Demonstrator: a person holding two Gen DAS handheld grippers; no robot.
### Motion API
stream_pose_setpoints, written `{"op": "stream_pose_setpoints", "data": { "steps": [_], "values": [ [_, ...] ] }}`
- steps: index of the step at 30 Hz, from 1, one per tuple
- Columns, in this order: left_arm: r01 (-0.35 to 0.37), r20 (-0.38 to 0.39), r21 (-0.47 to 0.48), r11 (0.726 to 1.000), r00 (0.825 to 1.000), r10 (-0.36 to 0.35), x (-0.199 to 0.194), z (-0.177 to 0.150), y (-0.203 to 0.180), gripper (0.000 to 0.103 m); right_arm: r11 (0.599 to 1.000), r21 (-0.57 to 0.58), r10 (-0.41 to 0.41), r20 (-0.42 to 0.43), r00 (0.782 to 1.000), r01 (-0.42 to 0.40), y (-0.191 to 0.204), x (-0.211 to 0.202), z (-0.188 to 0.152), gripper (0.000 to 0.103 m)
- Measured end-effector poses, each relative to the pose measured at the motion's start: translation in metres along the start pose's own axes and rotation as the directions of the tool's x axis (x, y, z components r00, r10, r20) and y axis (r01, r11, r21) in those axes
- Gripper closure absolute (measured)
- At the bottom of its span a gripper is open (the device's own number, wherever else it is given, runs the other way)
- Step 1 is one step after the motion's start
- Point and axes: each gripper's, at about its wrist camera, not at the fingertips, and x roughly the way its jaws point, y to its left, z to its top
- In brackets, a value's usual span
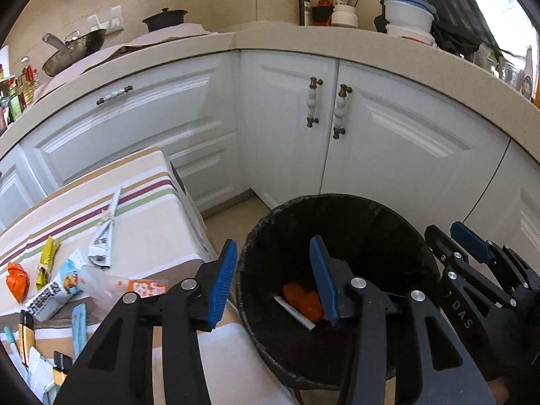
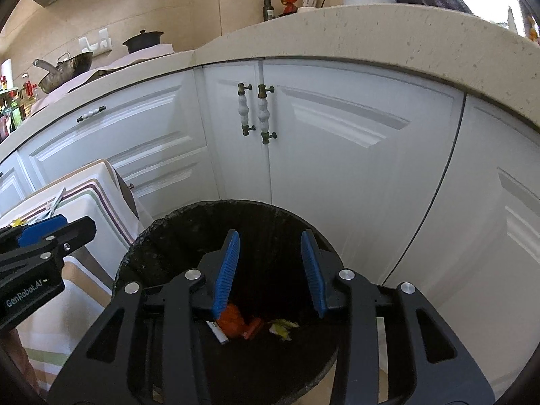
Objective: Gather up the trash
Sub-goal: 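Grasp the clear plastic bag with orange print with the right tool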
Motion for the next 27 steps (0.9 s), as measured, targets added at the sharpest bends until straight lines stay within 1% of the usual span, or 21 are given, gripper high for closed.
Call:
{"op": "stream_pose_setpoints", "data": {
  "steps": [4, 11, 15, 18, 21, 27],
  "values": [
    [-0.008, 0.02, -0.011, 1.0, 1.0, 0.009, -0.014, -0.001, 0.008, 0.058, 1.0, -0.006, 0.005, 0.007, 1.0, -0.005, 0.006, -0.009, 0.001, 0.066],
    [-0.041, 0.034, -0.057, 0.998, 0.999, 0.043, -0.044, -0.013, 0.04, 0.058, 0.999, -0.021, 0.04, 0.011, 0.999, -0.039, 0.029, -0.033, -0.001, 0.066],
    [-0.084, 0.041, -0.092, 0.992, 0.995, 0.088, -0.067, -0.026, 0.068, 0.058, 0.995, -0.045, 0.086, 0.013, 0.996, -0.085, 0.053, -0.046, -0.002, 0.066],
    [-0.121, 0.042, -0.119, 0.985, 0.991, 0.127, -0.082, -0.035, 0.088, 0.054, 0.989, -0.073, 0.129, 0.013, 0.992, -0.128, 0.077, -0.055, -0.003, 0.066],
    [-0.18, 0.044, -0.151, 0.972, 0.981, 0.189, -0.099, -0.048, 0.115, 0.053, 0.98, -0.103, 0.172, 0.009, 0.985, -0.17, 0.101, -0.064, -0.006, 0.066],
    [-0.271, 0.034, -0.212, 0.939, 0.958, 0.284, -0.124, -0.071, 0.161, 0.05, 0.955, -0.168, 0.244, -0.014, 0.97, -0.243, 0.151, -0.074, -0.013, 0.065]
  ]
}}
